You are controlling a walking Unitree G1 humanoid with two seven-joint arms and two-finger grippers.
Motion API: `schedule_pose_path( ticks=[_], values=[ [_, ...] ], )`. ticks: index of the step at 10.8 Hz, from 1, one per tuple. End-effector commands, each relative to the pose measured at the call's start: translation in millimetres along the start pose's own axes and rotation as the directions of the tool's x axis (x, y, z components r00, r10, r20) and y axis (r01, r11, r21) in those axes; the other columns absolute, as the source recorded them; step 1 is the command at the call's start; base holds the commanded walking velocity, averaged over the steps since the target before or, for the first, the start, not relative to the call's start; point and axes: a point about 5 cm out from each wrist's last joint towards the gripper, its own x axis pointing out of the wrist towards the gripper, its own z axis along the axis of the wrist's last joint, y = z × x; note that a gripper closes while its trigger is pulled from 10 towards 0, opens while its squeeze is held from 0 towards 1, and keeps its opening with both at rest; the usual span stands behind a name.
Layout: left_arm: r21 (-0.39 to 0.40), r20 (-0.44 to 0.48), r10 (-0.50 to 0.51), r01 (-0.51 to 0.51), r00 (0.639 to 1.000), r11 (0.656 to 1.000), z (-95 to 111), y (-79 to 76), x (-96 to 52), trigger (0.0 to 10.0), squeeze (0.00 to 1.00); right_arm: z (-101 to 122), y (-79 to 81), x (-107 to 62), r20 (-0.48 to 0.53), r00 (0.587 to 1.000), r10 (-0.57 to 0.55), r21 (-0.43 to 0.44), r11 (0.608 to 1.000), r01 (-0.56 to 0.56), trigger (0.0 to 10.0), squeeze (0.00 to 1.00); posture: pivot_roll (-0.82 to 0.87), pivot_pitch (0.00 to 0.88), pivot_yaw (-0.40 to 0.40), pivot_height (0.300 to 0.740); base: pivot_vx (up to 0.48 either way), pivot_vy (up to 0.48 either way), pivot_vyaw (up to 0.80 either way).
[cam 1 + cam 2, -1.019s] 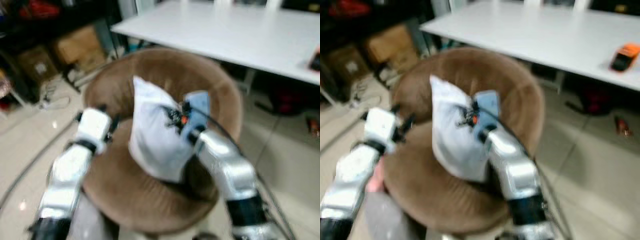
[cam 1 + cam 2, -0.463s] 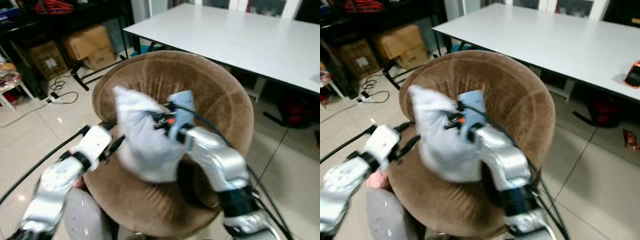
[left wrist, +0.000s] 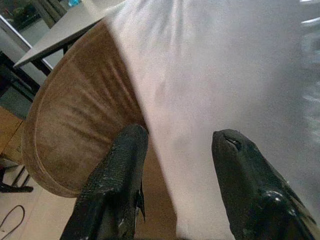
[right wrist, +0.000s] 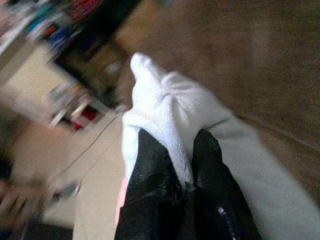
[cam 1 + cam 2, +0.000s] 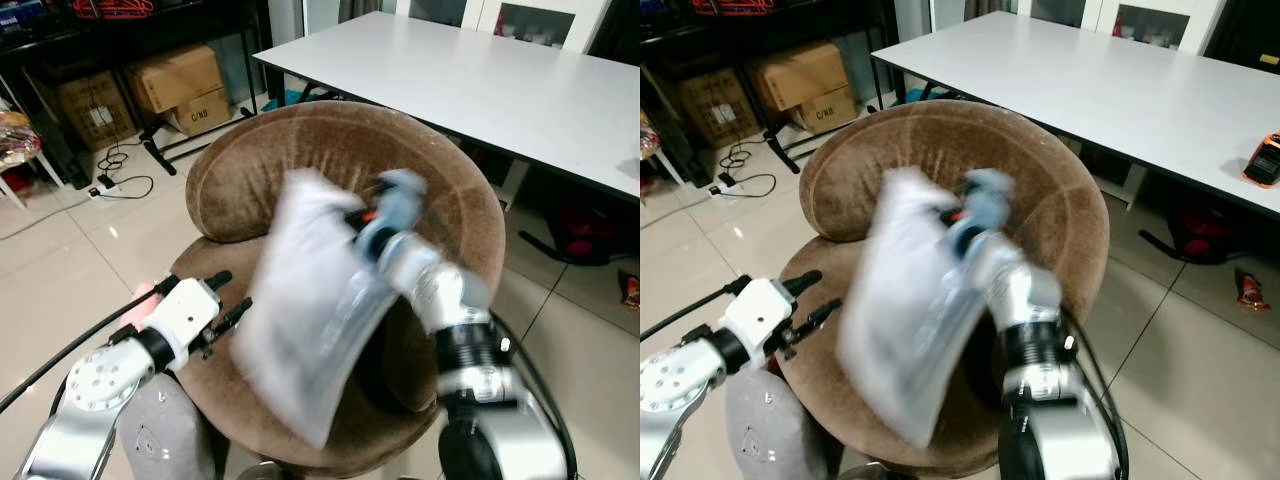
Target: Move the pillow to the sofa from floor
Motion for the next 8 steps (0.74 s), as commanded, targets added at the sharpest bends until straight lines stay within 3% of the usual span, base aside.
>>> schedule_pose_path(
  ticks=[1,2,3,4,6,7,8],
  values=[
    [0.005,0.0,0.004,-0.004,1.0,1.0,2.5,2.8,-3.0,10.0,0.0,3.1,33.4,7.6,0.033,0.999,0.039,0.107,0.993,-0.042,10.0,0.0,-0.02,0.018,0.044,0.74,0.0,0.0,0.0],
    [0.004,-0.001,0.002,-0.002,1.0,1.0,2.6,2.3,-3.7,10.0,0.0,4.2,15.7,10.8,0.02,0.998,-0.053,0.179,0.983,0.049,10.0,0.0,-0.02,0.018,0.043,0.74,0.0,0.0,0.0],
    [0.0,-0.002,-0.011,0.011,1.0,1.0,3.0,0.7,-3.4,10.0,0.0,-3.1,-12.4,14.1,-0.033,0.985,-0.171,0.213,0.961,0.174,10.0,0.0,-0.02,0.024,0.048,0.74,0.0,0.0,0.0],
    [-0.004,-0.002,-0.032,0.032,0.999,0.999,3.6,-3.1,-1.7,10.0,0.0,-19.3,-39.2,13.7,-0.11,0.951,-0.291,0.201,0.93,0.308,10.0,0.0,-0.02,0.031,0.051,0.74,0.0,0.0,0.0],
    [-0.002,-0.007,-0.051,0.051,0.999,0.999,3.8,-6.0,0.5,10.0,0.0,-29.4,-63.5,10.6,-0.138,0.887,-0.44,0.19,0.867,0.46,10.0,0.0,-0.02,0.037,0.052,0.74,0.0,0.0,0.0],
    [0.001,-0.007,-0.053,0.053,0.999,0.999,4.2,-5.8,0.9,10.0,0.0,-20.9,-66.3,10.6,-0.1,0.886,-0.453,0.234,0.855,0.463,10.0,0.96,-0.01,0.035,0.049,0.74,0.0,0.0,0.0],
    [0.004,-0.006,-0.046,0.046,0.999,0.999,4.6,-4.6,1.3,10.0,0.0,-5.7,-69.8,10.4,-0.031,0.882,-0.47,0.223,0.857,0.465,10.0,1.0,-0.01,0.028,0.046,0.74,0.0,0.0,0.0]
  ],
)
